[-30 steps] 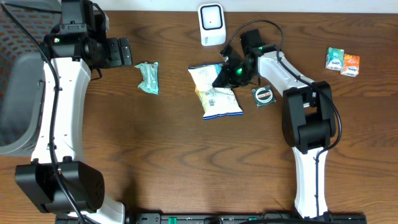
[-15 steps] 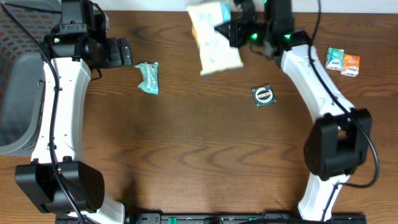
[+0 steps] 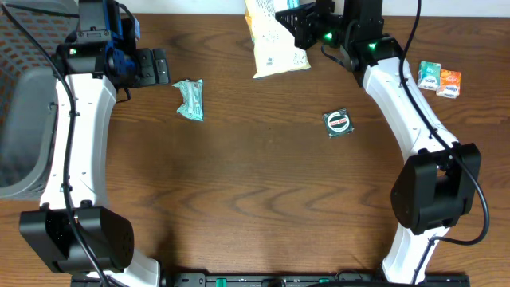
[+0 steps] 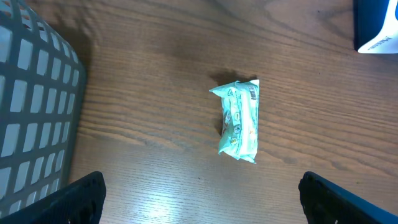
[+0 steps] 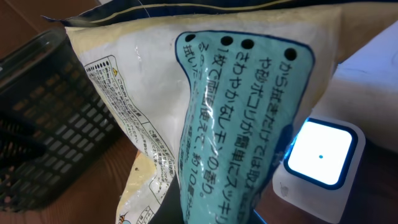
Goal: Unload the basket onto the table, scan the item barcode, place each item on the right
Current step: 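Hold the snack bag up against the scanner window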
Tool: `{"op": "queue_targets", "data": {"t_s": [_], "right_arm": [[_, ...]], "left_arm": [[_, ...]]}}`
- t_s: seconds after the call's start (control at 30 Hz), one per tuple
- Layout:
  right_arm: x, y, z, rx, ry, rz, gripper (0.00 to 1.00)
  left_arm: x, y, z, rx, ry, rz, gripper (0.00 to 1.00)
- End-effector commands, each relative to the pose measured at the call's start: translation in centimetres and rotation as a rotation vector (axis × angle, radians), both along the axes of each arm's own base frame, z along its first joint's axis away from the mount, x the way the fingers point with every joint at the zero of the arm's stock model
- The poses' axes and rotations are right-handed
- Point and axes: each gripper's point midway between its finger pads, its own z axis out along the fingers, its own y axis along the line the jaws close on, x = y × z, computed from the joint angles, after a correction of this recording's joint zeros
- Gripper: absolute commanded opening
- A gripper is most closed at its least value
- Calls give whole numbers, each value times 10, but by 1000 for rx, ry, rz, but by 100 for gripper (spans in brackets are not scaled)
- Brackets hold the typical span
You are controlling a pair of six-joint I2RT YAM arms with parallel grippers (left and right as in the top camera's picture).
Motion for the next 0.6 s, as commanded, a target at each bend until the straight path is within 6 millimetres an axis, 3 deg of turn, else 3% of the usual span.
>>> {"op": "queue_targets", "data": {"t_s": [0.0,0.57], "right_arm": [[-2,5,4,11,2,5,1],[-6,4,-7,-5,51,5,1]], "left_arm": [[-2,-1,-1,8,8,-13,98],[-2,-1,-1,8,7,-13,98]]}}
